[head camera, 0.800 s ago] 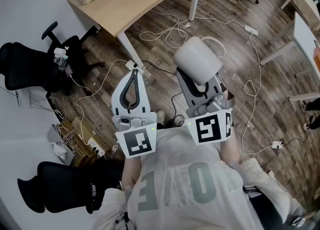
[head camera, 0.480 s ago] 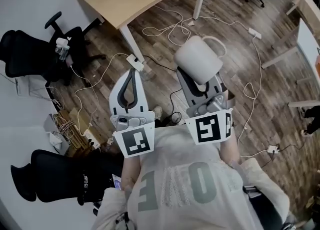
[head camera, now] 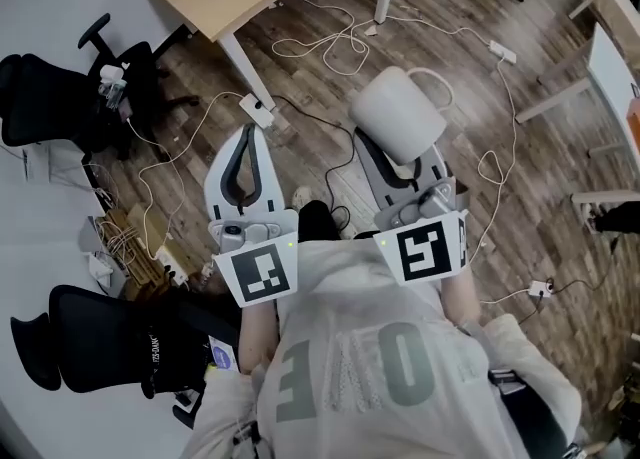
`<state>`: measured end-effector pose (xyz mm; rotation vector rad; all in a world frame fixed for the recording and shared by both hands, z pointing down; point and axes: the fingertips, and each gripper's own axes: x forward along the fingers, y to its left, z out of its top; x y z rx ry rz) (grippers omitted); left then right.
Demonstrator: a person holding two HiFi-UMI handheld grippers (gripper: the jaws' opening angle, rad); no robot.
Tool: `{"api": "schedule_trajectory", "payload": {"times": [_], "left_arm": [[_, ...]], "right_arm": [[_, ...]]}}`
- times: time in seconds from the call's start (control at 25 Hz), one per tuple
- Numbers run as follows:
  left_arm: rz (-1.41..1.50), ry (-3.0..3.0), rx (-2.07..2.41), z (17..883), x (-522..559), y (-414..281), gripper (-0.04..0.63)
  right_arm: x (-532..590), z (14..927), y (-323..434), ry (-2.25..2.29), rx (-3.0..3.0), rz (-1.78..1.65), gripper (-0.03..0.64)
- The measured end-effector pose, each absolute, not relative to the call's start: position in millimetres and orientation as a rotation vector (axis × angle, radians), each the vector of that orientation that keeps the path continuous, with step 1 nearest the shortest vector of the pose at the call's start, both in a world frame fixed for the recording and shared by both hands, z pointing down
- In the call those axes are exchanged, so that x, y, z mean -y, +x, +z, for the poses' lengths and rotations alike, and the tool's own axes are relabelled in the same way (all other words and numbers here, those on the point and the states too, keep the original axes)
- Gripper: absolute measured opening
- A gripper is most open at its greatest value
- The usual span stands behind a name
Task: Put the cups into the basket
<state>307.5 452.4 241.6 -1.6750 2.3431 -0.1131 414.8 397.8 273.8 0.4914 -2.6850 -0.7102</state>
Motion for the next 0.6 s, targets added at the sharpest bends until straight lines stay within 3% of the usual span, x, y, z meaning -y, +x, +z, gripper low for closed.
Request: {"api": "schedule_trajectory", "payload": {"times": [0.36,0.6], "left_arm": [[-0.120,-1.608,-2.365,251.3,-442.7,277.4,0.008],[-0.035,-1.573,-2.362,258.0,-399.3,224.1,0.008]], "right_arm": [[-383.2,291.7,391.3,0.439,2.673,-0.741,0.034],[-344.0,314.2,330.1,0.396,2.707,-0.695,0.034]]}}
